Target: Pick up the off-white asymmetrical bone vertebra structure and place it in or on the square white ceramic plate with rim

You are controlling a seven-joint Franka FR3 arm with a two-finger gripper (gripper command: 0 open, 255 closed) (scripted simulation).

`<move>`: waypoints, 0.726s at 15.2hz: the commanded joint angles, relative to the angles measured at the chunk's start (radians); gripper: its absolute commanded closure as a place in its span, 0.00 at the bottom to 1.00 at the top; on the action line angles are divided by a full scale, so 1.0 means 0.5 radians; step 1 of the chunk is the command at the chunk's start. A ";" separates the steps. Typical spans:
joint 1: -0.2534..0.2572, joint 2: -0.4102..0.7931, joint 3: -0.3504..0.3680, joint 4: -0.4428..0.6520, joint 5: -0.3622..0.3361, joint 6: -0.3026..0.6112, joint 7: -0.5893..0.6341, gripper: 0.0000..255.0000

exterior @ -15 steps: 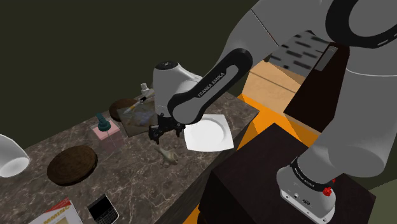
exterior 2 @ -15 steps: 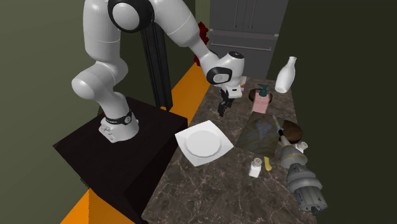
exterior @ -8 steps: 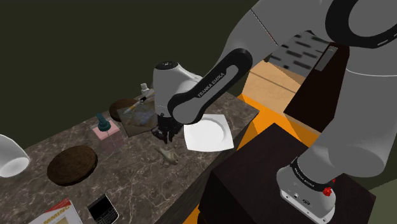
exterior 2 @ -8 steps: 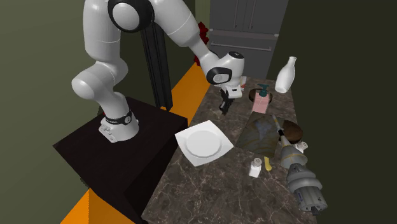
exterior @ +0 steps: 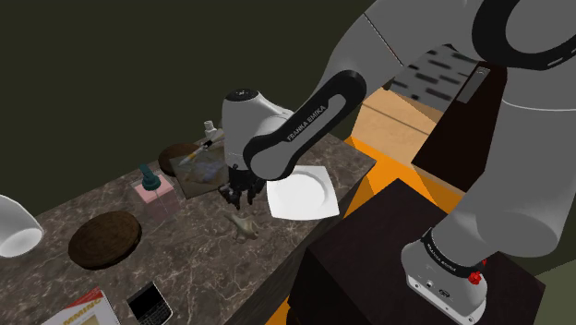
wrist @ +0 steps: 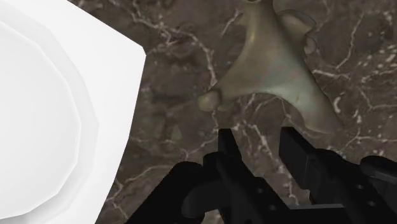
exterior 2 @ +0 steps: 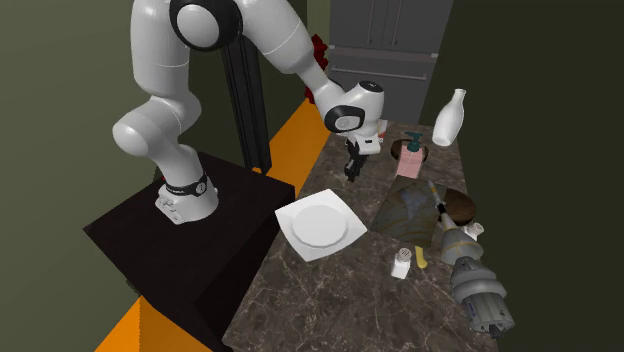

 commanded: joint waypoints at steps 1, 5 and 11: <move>0.074 -0.061 -0.032 -0.127 -0.066 0.159 0.159 0.00; 0.668 -0.184 -0.461 -0.465 -0.674 0.682 1.153 0.00; 0.909 -0.028 -0.705 -0.418 -0.947 0.834 1.481 0.00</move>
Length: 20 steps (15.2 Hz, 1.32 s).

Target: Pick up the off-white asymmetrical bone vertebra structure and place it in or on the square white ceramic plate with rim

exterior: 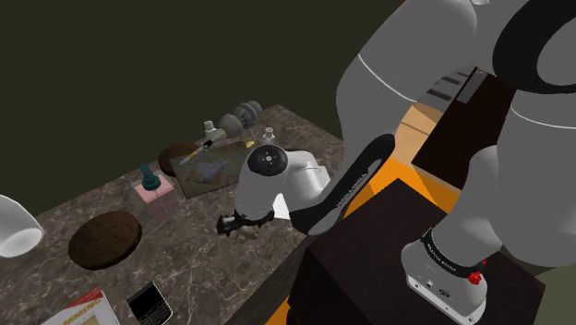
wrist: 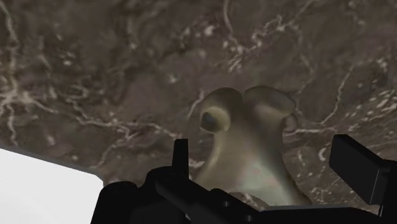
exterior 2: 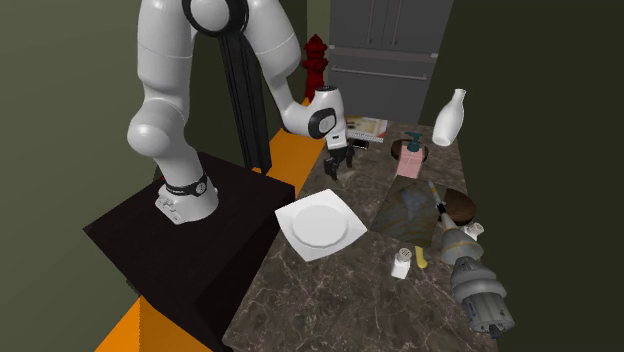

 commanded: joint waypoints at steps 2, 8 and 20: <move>0.054 0.094 -0.068 0.041 -0.068 0.059 0.069 0.00; 0.063 0.112 -0.079 0.050 -0.077 0.069 0.078 0.00; 0.063 0.112 -0.079 0.050 -0.077 0.069 0.078 1.00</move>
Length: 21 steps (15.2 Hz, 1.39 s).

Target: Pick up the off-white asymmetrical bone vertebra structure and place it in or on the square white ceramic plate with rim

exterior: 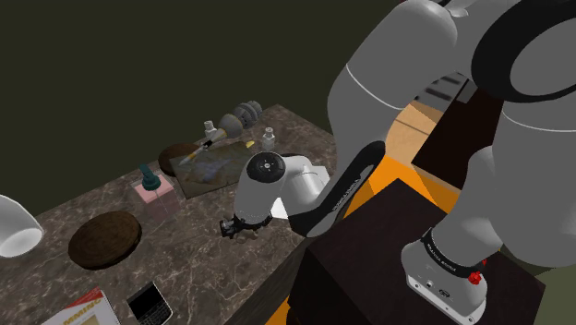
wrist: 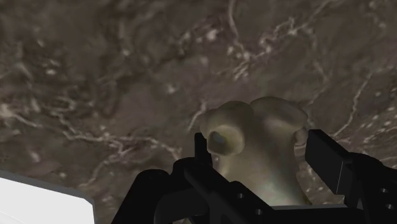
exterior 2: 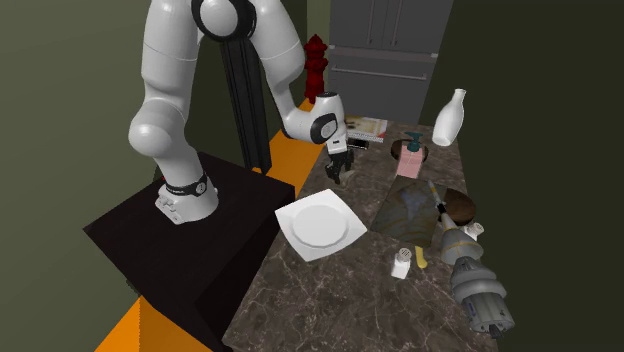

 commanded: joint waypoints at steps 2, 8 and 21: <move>-0.038 -0.057 0.046 -0.019 0.042 -0.041 -0.043 1.00; -0.141 -0.225 0.178 -0.067 0.188 -0.166 -0.183 1.00; -0.332 -0.587 0.341 -0.235 0.525 -0.330 -0.543 1.00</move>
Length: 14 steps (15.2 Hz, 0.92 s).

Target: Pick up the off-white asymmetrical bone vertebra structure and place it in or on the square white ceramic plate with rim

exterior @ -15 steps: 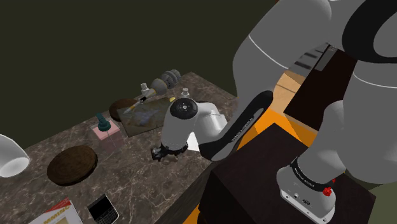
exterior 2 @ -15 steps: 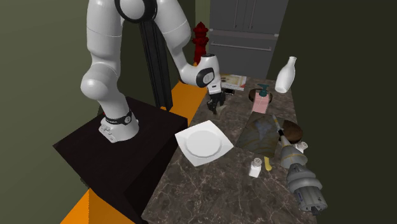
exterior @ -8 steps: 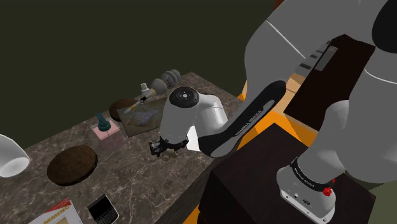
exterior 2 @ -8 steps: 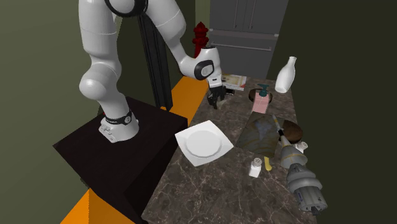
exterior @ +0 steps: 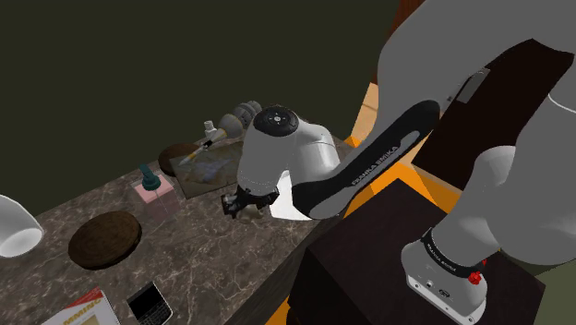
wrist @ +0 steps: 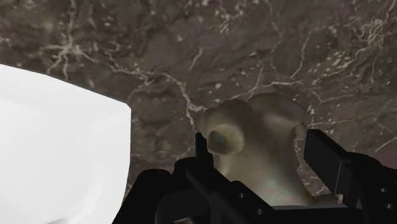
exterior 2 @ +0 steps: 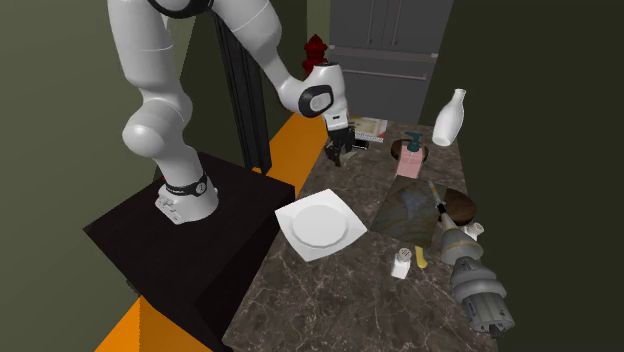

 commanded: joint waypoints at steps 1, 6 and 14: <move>-0.065 -0.078 -0.011 -0.115 0.043 0.053 -0.105 1.00; -0.224 -0.256 -0.075 -0.395 0.186 0.196 -0.436 1.00; -0.390 -0.474 -0.310 -0.735 0.533 0.357 -1.155 1.00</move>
